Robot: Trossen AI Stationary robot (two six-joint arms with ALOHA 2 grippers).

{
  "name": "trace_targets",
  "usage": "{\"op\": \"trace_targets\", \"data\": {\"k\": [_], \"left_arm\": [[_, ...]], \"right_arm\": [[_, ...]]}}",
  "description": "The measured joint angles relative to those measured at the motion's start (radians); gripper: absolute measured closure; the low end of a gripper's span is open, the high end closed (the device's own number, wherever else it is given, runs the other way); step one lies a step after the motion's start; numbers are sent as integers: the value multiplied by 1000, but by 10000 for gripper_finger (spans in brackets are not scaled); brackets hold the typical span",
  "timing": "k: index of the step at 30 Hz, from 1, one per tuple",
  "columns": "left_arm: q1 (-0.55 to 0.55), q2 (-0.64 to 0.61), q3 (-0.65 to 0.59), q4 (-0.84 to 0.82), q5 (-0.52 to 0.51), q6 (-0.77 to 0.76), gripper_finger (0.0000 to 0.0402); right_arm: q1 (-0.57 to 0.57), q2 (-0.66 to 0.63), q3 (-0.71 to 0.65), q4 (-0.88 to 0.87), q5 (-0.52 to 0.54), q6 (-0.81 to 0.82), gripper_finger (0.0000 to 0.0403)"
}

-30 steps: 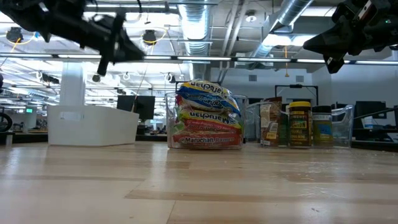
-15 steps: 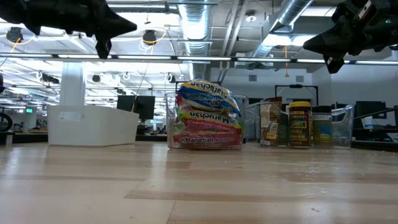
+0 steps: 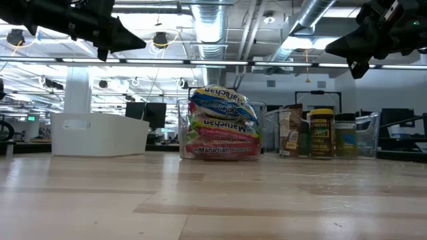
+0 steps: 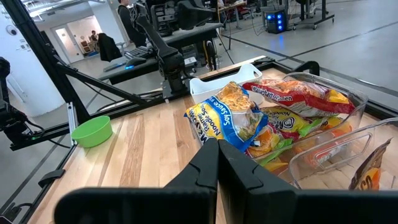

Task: Pick & Place Food Item
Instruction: Return to Home Position

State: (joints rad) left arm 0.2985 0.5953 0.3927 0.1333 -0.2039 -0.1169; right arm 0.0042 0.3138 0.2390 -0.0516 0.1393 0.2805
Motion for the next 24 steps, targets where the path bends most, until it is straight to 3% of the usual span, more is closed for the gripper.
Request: {"op": "trace_targets", "data": {"k": [10,24], "left_arm": [[2,-9,0,41,20,4,400],[-12,-261,0,-136,53,11,400]], "right_arm": [[0,0,0,0,0,0,403],[0,0,0,0,0,0,403]]}}
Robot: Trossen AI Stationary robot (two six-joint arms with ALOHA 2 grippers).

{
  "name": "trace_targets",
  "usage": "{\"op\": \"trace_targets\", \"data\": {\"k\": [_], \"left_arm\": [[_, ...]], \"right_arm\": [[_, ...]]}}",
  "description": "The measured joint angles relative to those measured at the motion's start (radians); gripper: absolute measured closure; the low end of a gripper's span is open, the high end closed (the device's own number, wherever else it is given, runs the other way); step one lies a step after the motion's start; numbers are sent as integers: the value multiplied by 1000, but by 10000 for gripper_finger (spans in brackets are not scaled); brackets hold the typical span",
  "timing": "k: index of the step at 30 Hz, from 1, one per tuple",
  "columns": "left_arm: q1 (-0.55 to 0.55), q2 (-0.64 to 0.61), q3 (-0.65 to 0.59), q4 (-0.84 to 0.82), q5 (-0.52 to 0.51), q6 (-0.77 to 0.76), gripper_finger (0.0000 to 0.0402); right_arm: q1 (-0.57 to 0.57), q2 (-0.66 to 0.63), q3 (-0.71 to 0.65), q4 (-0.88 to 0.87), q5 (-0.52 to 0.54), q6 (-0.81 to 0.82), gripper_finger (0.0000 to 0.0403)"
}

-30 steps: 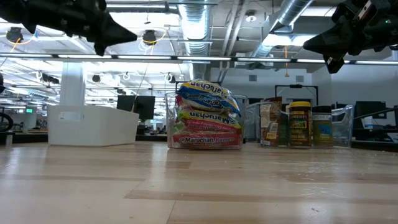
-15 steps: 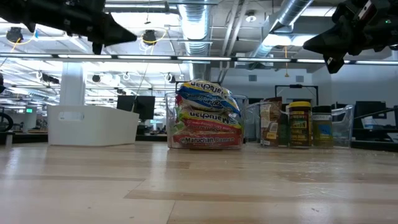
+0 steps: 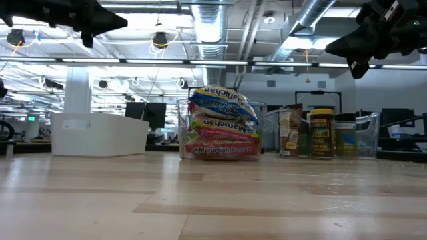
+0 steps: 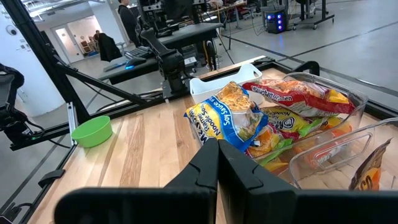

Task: Pick & Place Food Item
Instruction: Return to Home Position

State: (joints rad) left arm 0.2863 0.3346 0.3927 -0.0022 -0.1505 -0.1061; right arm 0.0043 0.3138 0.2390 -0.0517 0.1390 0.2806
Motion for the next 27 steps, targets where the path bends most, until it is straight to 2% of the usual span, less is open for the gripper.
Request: {"op": "trace_targets", "data": {"k": [8,18,24,27], "left_arm": [[0,-63,0,-77,0,5,400],[0,-142,-7,-84,-1,27,400],[0,-201,-87,-49,3,16,400],[0,-227,-144,-7,39,13,400]], "right_arm": [[0,0,0,0,0,0,403],[0,0,0,0,0,0,403],[0,0,0,0,0,0,403],[0,0,0,0,0,0,403]]}}
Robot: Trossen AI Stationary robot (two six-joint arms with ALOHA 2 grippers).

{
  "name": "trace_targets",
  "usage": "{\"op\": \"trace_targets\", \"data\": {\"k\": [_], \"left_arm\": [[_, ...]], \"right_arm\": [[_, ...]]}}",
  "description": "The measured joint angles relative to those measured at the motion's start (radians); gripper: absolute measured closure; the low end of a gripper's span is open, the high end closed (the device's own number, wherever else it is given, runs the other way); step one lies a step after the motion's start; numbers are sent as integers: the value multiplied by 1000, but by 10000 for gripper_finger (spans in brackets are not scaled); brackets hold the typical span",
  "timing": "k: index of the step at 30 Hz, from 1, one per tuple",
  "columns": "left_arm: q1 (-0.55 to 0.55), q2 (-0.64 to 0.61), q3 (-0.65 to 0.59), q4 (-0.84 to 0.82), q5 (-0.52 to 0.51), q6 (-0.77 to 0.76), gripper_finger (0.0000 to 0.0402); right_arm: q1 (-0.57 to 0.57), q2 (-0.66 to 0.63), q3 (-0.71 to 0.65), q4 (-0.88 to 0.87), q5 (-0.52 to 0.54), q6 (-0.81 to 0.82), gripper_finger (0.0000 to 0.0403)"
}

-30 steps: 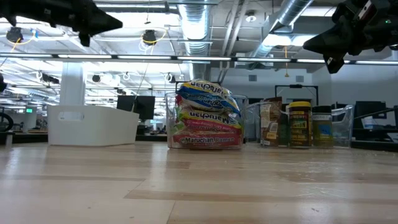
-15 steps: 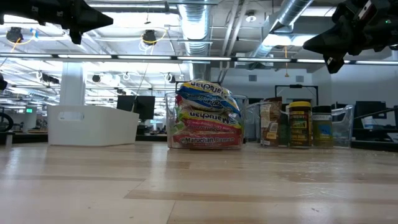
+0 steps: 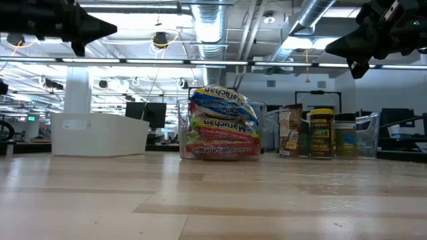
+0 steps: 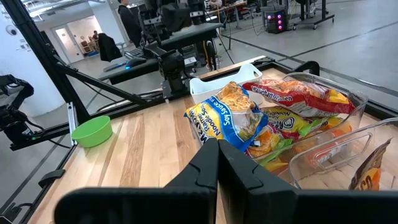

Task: Pick & Place Food Item
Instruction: Return to Home Position

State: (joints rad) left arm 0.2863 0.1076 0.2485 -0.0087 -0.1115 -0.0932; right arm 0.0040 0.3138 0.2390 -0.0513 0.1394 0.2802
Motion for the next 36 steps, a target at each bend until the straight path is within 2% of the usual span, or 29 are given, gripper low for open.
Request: {"op": "trace_targets", "data": {"k": [9,18,36], "left_arm": [[0,-29,-153,178,15,-27,400],[0,-28,-225,189,15,-24,400],[0,-28,-242,174,15,-24,400]], "right_arm": [[0,0,0,0,0,0,403],[0,0,0,0,0,0,403],[-2,0,0,2,1,-13,403]]}}
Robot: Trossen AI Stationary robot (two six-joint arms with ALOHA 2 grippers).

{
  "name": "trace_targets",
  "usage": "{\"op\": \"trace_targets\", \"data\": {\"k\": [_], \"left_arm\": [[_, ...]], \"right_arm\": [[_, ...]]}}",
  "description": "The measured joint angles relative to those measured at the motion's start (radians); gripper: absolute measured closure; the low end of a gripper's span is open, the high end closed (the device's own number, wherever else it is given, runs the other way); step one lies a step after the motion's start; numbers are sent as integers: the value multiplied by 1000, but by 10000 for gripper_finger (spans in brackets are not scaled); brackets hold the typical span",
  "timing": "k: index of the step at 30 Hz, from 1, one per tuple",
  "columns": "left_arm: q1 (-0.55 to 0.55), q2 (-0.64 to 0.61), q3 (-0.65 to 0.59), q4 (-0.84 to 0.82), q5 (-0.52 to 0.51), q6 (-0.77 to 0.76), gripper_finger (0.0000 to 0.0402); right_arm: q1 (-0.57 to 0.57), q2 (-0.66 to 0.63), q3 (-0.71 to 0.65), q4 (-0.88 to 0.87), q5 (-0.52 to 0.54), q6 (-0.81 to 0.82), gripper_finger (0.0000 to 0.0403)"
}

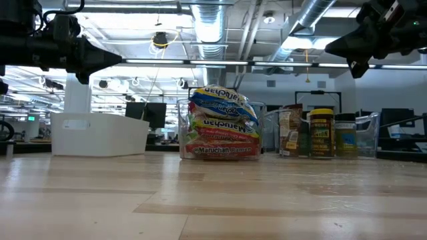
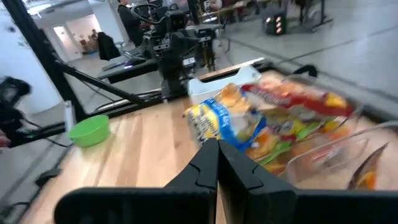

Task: Pick & Place Food Item
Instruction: Return to Home Position

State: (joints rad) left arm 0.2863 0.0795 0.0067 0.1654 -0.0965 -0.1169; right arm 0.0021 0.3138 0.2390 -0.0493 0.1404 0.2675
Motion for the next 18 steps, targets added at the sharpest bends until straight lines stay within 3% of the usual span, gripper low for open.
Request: {"op": "trace_targets", "data": {"k": [4,8,18], "left_arm": [[0,0,0,0,0,0,400],[0,2,0,0,0,0,400],[0,2,0,0,0,0,400]], "right_arm": [[-22,-12,-1,71,21,-47,403],[-38,-84,0,155,-54,-126,403],[-35,-312,-1,56,-68,-161,403]]}}
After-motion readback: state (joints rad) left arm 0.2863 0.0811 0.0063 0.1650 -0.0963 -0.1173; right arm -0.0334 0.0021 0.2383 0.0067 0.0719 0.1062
